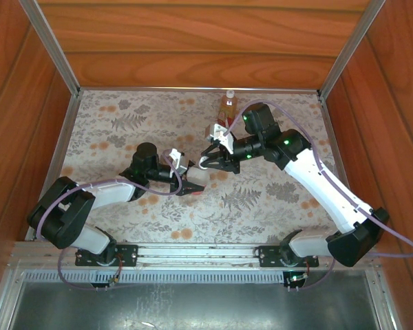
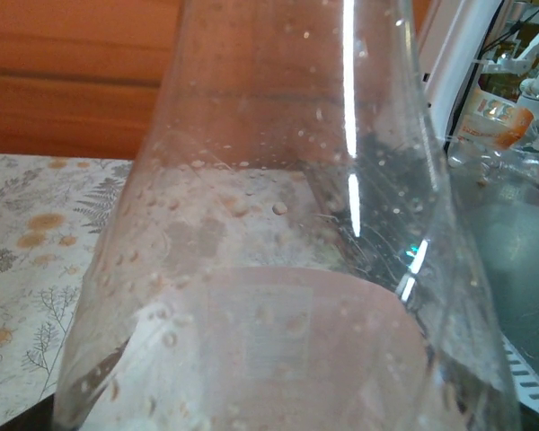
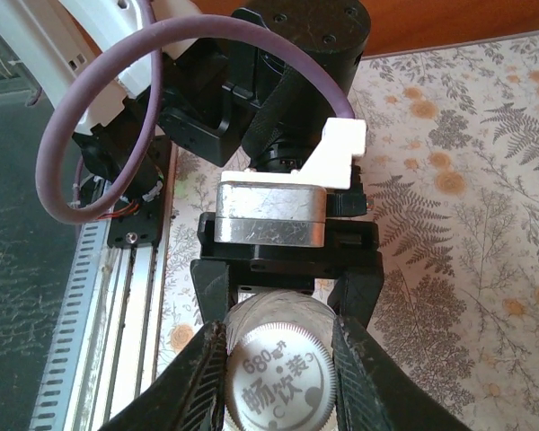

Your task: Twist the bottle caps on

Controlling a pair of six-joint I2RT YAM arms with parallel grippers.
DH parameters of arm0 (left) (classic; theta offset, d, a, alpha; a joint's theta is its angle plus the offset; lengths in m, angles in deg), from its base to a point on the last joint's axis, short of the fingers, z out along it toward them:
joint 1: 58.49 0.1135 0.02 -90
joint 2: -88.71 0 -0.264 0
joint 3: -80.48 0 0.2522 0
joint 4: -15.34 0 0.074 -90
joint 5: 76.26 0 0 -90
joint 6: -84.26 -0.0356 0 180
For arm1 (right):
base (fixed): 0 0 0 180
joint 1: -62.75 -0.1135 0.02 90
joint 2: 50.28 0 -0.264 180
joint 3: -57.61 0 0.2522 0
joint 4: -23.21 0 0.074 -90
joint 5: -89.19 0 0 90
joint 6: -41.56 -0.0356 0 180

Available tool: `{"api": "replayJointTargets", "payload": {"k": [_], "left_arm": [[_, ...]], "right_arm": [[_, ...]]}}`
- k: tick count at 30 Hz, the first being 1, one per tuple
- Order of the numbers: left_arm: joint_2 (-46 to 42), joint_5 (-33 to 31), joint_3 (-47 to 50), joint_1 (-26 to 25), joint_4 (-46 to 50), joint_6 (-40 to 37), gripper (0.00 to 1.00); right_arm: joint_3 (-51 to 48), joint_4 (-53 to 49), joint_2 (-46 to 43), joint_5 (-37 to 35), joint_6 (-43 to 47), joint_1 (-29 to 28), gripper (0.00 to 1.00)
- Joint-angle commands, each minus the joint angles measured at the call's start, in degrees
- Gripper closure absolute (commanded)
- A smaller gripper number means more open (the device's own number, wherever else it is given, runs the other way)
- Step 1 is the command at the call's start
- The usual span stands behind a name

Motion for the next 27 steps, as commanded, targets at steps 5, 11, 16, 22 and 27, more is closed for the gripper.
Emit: {"api": "replayJointTargets", "payload": {"k": [5, 11, 16, 22, 27], "left_arm": [[-2.2, -20.1, 0.1, -0.1, -0.6, -1.5, 0.4], [-3.3, -46.4, -1.4, -1.6, -0.7, -6.3, 0.4], [-2.0, -60.8, -3.7, -5.4, -0.7, -12.2, 0.41], [-1.3, -58.1, -2.7, -6.0, -0.6, -13.0, 0.42], [-4.3, -45.9, 1.8, -5.9, 5.2, -21.6, 0.42]], "right_arm": [[-1.9, 5.1, 1.0, -7.1, -12.0, -0.2, 0.8], [-3.4, 12.1, 3.1, -26.7, -35.9, -0.3, 0.86], [-0.5, 6.7, 5.9, -35.0, -53.5, -0.6, 0.88], [2.2, 4.9, 6.0, -33.7, -49.4, -0.6, 0.66], [-1.1, 11.2, 0.0, -24.0, -29.4, -0.5, 0.45]]}}
